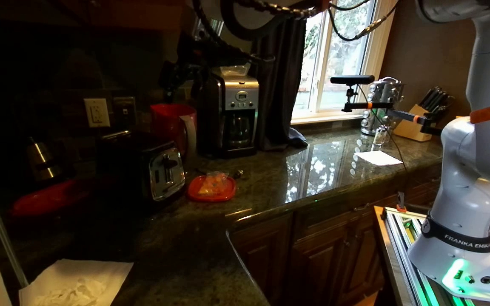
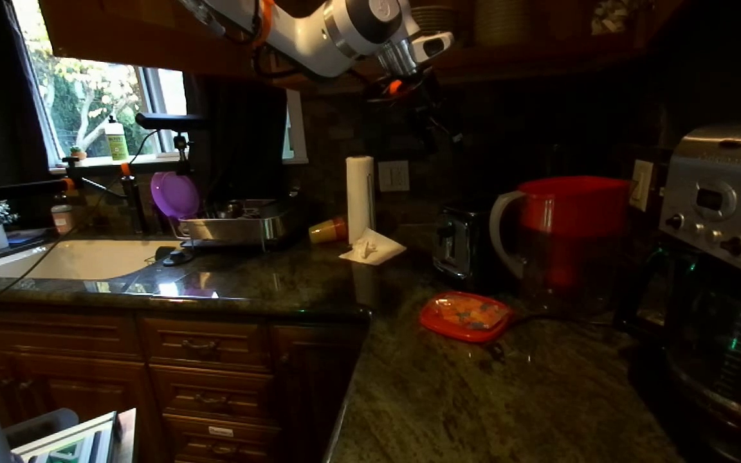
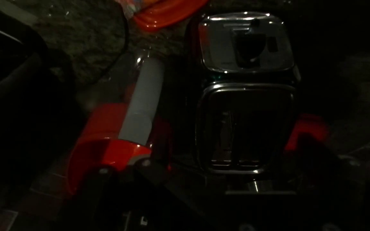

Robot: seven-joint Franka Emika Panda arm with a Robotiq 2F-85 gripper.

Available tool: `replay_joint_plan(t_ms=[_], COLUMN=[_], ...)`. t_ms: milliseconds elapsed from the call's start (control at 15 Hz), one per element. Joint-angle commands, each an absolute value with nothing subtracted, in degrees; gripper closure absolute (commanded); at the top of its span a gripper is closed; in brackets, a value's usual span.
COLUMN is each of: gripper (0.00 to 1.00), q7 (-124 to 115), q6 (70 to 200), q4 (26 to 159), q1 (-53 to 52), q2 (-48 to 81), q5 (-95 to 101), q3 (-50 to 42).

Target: Move the toaster to the left of the counter

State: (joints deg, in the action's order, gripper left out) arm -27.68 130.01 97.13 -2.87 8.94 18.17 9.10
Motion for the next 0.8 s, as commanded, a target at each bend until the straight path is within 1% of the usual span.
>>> replay_joint_plan(t_ms=[0,267,333,600,667,733], gripper=[0.0,0.0,0.0,0.0,0.02,0.13], q7=[-24.5,-20.2,-21.8,-21.8,-20.9,-20.3], q6=[129.1,127.2,129.9,130.1,130.9,133.1], q4=[85.2,74.9,81.9,80.6,80.0,78.4], q1=[-6.4,-8.7,-8.8,-9.6,-9.3,-8.9], q2=[19.2,28.6,23.2,24.6,25.3,27.4], q5=[19.5,16.6,16.9,17.0,16.2,15.1], q3=[6.1,4.3,3.5,2.5,2.8,3.0])
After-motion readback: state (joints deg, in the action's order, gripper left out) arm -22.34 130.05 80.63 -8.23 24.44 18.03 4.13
